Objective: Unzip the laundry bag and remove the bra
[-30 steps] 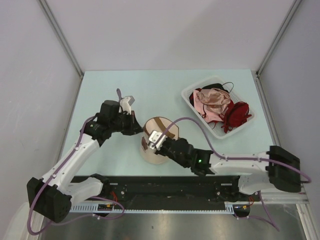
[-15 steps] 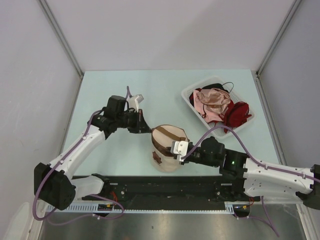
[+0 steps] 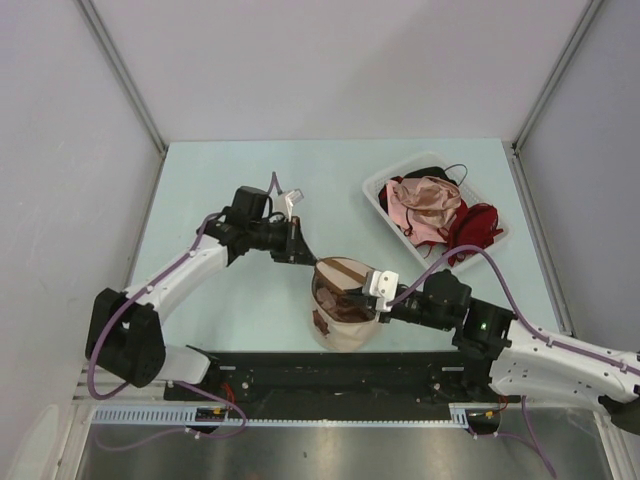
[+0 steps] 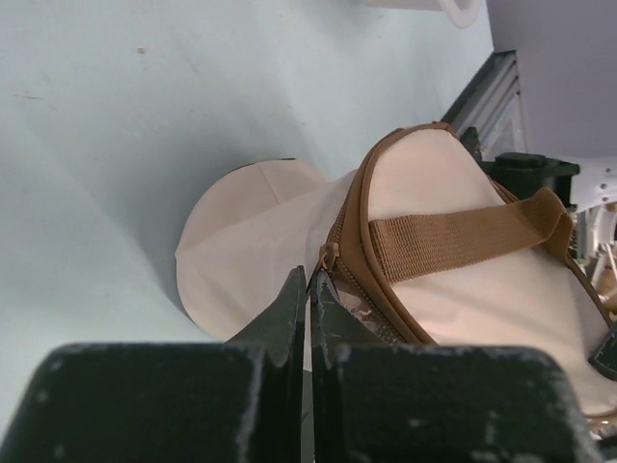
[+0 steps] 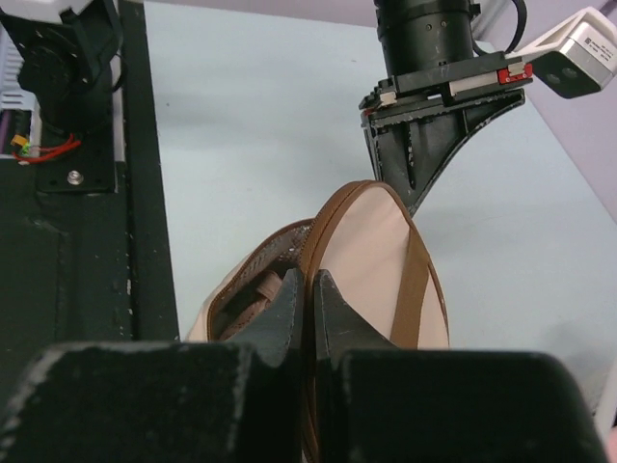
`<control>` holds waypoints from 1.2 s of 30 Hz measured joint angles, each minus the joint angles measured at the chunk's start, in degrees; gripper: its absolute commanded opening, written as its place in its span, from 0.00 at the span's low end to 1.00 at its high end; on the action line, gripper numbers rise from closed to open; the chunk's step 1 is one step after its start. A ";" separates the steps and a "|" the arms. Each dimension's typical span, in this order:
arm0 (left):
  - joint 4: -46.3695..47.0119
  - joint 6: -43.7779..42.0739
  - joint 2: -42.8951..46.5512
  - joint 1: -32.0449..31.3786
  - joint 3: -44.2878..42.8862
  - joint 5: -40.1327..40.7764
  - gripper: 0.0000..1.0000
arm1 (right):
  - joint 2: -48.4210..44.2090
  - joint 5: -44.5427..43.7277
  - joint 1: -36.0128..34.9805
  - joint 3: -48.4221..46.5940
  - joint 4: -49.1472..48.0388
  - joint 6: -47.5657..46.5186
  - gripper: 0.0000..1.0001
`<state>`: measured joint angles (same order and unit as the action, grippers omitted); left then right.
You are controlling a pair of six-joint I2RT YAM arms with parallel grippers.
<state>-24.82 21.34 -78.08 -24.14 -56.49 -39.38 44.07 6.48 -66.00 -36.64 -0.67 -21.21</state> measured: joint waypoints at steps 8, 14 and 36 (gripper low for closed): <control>1.99 2.23 -2.23 -0.15 -2.29 -2.99 0.00 | -1.99 5.97 3.93 0.33 -1.01 4.74 0.00; 2.86 3.67 -5.18 -0.46 -5.01 -1.97 0.01 | -1.99 5.55 6.12 0.52 -3.04 5.81 0.00; -3.65 -3.96 16.46 1.79 4.13 26.38 0.84 | 22.25 30.10 32.11 -3.08 -37.44 37.70 0.00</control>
<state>-28.47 17.39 -61.63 -22.35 -52.36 -12.99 66.32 36.58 -33.89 -39.72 -38.11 16.49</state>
